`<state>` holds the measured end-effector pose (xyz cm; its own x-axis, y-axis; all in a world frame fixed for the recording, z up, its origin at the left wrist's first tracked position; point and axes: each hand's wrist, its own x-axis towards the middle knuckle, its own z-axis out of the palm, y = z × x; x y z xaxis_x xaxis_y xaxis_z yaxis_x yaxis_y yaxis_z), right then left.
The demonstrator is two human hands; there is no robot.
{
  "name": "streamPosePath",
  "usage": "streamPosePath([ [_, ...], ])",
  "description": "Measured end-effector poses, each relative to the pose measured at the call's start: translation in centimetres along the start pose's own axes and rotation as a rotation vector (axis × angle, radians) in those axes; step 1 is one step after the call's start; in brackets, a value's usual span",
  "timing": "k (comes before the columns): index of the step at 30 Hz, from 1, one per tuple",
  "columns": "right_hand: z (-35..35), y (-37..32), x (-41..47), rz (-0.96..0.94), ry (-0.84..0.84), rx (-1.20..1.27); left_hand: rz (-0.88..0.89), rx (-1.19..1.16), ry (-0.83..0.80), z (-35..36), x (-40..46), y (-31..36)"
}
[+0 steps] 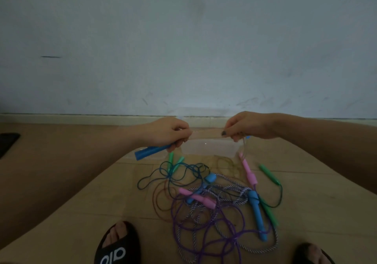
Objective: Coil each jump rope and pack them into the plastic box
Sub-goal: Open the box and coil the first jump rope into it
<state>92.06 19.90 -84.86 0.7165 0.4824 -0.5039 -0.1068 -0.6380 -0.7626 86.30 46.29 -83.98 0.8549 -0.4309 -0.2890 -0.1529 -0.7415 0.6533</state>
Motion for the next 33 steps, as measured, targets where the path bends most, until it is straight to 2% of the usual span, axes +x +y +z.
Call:
streamPosePath([
  [4, 1.5, -0.1, 0.2, 0.058, -0.108, 0.006, -0.019, 0.002, -0.015, 0.4, -0.1, 0.2],
  [9, 5.1, -2.6, 0.4, 0.043, -0.272, 0.281, -0.014, 0.004, 0.009, 1.2, 0.4, 1.2],
  [11, 6.2, -3.3, 0.4, 0.019, -0.246, 0.347, 0.003, -0.006, 0.003, 1.3, 0.3, 1.6],
  [16, 6.0, -3.9, 0.3, -0.053, -0.057, 0.227, 0.037, -0.026, -0.001, 1.1, -0.1, 1.7],
  [21, 5.3, -3.7, -0.1, -0.060, -0.051, 0.213, 0.059, 0.033, -0.022, 1.3, -0.2, 1.9],
  [26, 4.4, -3.0, -0.4, -0.044, -0.031, 0.162, 0.092, 0.292, -0.024, 1.8, -0.1, 1.0],
  [33, 3.5, -3.2, -0.9, -0.025, -0.151, 0.144, 0.054, 0.464, 0.035, 1.3, -0.4, 0.4],
])
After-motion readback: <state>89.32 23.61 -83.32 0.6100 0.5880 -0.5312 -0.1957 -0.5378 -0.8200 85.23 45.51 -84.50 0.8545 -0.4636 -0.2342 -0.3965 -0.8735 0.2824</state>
